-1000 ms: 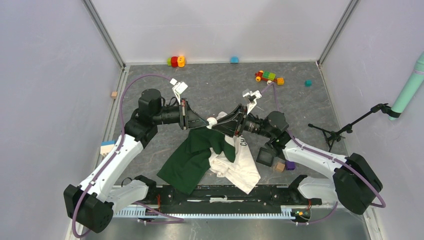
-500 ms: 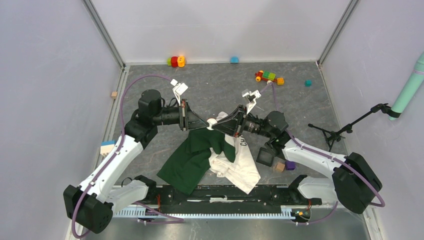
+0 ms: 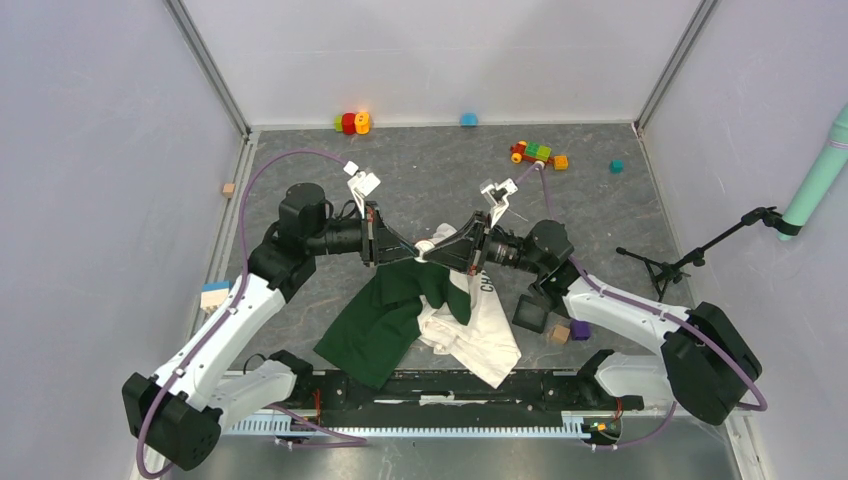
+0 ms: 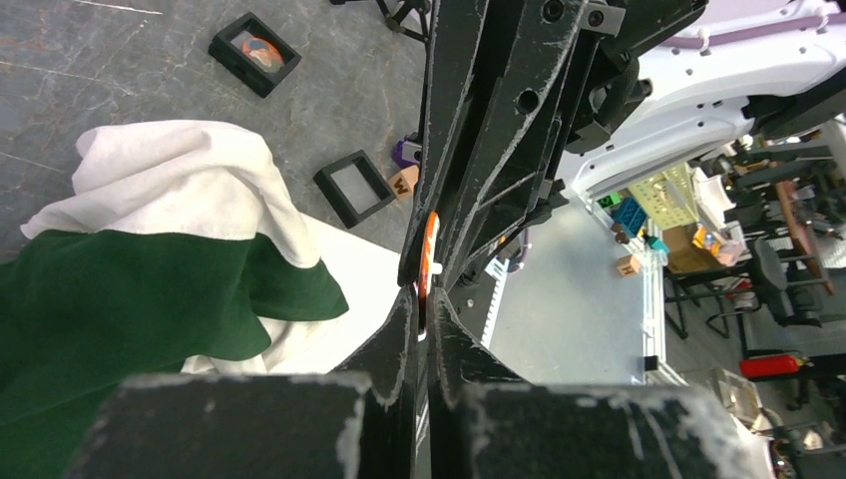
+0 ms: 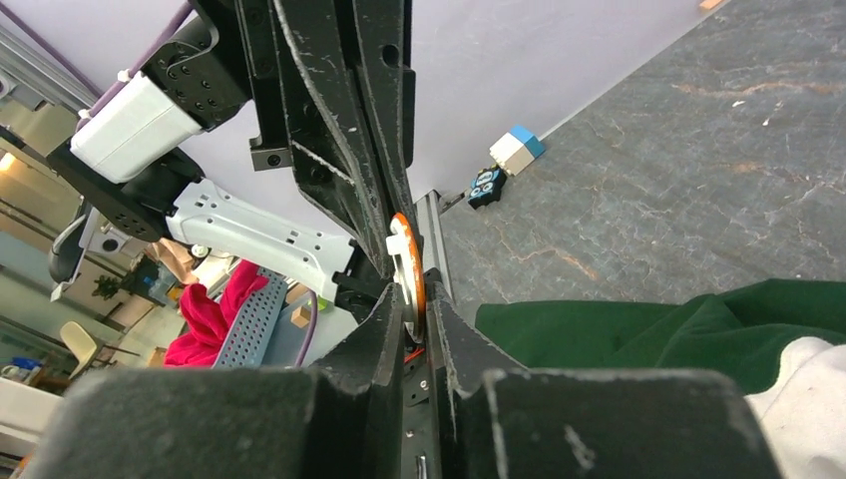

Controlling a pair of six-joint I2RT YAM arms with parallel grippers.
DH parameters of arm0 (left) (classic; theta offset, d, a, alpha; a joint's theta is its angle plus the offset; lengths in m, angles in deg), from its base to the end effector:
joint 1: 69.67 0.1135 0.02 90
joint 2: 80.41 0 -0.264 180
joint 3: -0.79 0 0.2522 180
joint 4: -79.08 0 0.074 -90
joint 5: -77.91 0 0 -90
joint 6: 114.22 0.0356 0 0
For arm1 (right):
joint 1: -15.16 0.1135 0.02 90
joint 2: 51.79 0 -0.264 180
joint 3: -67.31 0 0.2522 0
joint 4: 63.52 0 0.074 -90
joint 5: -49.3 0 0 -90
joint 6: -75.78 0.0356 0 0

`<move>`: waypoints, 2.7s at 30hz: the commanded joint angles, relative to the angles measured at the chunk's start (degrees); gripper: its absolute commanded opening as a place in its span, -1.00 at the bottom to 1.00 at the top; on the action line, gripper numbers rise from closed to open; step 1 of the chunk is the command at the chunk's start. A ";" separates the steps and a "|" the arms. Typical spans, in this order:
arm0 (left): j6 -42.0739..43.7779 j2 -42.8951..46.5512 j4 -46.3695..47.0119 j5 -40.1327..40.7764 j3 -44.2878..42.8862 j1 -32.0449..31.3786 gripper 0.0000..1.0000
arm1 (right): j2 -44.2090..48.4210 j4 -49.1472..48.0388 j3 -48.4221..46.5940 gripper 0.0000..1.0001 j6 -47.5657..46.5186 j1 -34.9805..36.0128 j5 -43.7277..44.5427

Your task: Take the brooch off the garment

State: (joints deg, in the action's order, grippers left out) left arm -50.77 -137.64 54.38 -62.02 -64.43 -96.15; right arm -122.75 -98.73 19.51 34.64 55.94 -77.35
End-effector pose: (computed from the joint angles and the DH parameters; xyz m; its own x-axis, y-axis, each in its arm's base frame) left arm 0.1845 -0.1223 0.3427 -0.6518 0.0032 -0.7584 0.7286 0.2804 -0.6249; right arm 0.1876 0.1899 0.2853 -0.6236 0.2601 -0.7373 -0.7546 0.0461 0.6545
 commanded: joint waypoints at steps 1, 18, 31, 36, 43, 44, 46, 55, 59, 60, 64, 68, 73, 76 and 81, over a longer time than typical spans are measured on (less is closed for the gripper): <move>3.46 0.99 -0.49 -1.81 -1.84 -4.17 -0.95 | -1.13 0.78 -4.18 -0.79 0.87 1.05 2.41; 5.54 3.77 -0.75 1.20 -0.18 -6.22 -0.95 | -0.77 -4.20 -0.50 -0.76 6.66 1.15 9.05; 4.76 3.97 1.01 3.73 1.62 -6.66 -0.95 | -0.11 -7.30 1.06 -0.69 8.47 1.15 10.81; 4.10 3.99 1.76 4.09 2.04 -6.67 -0.95 | 0.67 -6.92 1.56 -0.66 8.45 1.08 11.87; 2.44 4.52 4.01 4.61 3.53 -6.66 -0.95 | 1.20 -7.72 2.29 -0.64 9.24 1.06 12.63; 2.09 4.62 4.49 4.91 3.84 -6.66 -0.95 | 1.42 -7.72 2.45 -0.63 9.32 1.06 12.81; 1.60 4.90 5.16 5.47 4.47 -6.66 -0.95 | 1.74 -7.08 2.47 -0.62 9.08 1.07 13.23; 0.97 5.82 6.54 5.52 5.39 -6.67 -0.95 | 3.23 -5.34 3.38 -0.59 9.06 0.97 15.41; 0.72 5.93 6.54 6.26 5.58 -6.66 -0.95 | 3.83 -6.89 4.25 -0.53 9.06 0.97 15.94; 0.47 5.91 6.47 6.83 5.69 -6.66 -0.95 | 4.04 -7.47 4.57 -0.46 9.08 0.98 15.97; 0.66 4.96 3.84 10.99 5.45 -6.61 -0.95 | 4.67 -6.81 5.10 -0.22 8.61 0.89 16.37; 1.76 3.98 0.38 15.63 4.70 -6.57 -0.95 | 6.21 -5.47 6.21 0.10 7.40 0.67 17.20; 2.76 3.05 -1.01 17.16 4.79 -6.68 -0.95 | 10.93 4.19 6.73 0.50 2.06 -0.42 18.65; 3.32 0.49 -1.89 18.92 4.90 -9.50 -0.95 | 15.70 20.42 4.72 0.67 -5.41 -1.72 22.41; 1.70 -8.08 2.43 24.82 6.68 -19.02 -0.95 | 21.92 54.23 -1.16 0.96 -19.04 -5.37 33.89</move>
State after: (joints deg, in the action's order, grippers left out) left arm -48.49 -139.76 53.55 -42.04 -59.12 -109.15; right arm -104.66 -72.55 23.61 28.35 53.12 -53.87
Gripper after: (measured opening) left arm 0.043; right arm 0.967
